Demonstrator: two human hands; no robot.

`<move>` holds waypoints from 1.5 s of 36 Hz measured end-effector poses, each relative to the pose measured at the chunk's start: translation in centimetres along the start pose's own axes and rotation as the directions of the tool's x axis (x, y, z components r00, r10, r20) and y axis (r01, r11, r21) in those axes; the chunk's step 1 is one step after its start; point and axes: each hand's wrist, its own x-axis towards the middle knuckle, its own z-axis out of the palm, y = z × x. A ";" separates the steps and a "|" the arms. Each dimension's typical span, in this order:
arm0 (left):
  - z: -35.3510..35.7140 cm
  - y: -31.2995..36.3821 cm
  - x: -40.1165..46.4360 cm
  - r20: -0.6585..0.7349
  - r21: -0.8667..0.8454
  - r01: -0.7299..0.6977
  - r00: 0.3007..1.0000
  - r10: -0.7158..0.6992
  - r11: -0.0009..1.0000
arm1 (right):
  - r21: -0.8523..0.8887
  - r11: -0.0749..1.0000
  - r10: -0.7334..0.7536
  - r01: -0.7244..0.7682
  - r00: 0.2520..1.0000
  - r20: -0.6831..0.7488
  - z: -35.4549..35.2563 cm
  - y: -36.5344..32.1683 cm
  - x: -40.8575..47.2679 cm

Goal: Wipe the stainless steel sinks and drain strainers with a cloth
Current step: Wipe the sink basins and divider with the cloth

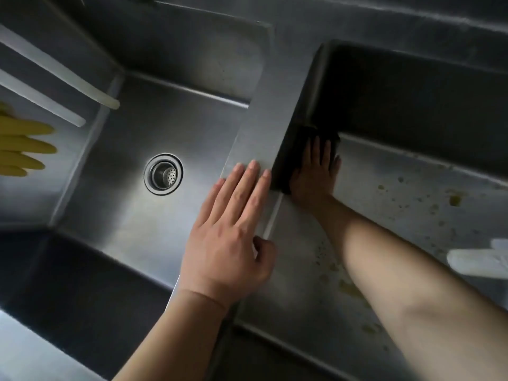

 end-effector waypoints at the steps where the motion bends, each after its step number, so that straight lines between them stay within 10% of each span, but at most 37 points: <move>1: 0.0 0.0 0.0 0.004 -0.001 0.001 1.000 -0.001 1.000 | -0.002 1.000 0.001 -0.001 1.000 -0.004 -0.4 0.0 0.8; 8: 0.0 0.0 0.0 -0.011 -0.006 0.003 1.000 -0.003 1.000 | 0.159 0.985 0.057 -0.061 0.998 0.028 -0.9 -0.6 2.6; 19: 0.0 0.4 -0.2 0.000 0.044 0.019 1.000 -0.019 0.999 | -0.140 0.984 -0.099 0.110 0.991 0.087 -2.6 5.6 0.3; 32: 0.9 1.8 -1.0 0.038 0.254 0.048 0.997 -0.060 0.966 | -0.069 0.977 0.202 -0.199 0.979 0.034 -5.0 17.0 -5.2; 38: 6.8 8.2 -6.0 0.190 0.132 -0.189 0.968 0.162 0.973 | -0.125 0.960 -0.240 0.252 0.965 0.103 -1.6 12.2 -7.5; 42: 14.3 9.9 -8.9 0.530 0.146 0.055 0.839 -0.125 0.988 | -0.094 0.933 -0.339 0.348 0.936 0.097 -0.8 12.4 -6.5; 54: 21.0 4.5 -9.8 0.470 0.201 0.369 0.776 -0.420 0.907 | -0.145 0.989 -0.039 0.031 0.998 -0.051 -4.7 21.6 -2.3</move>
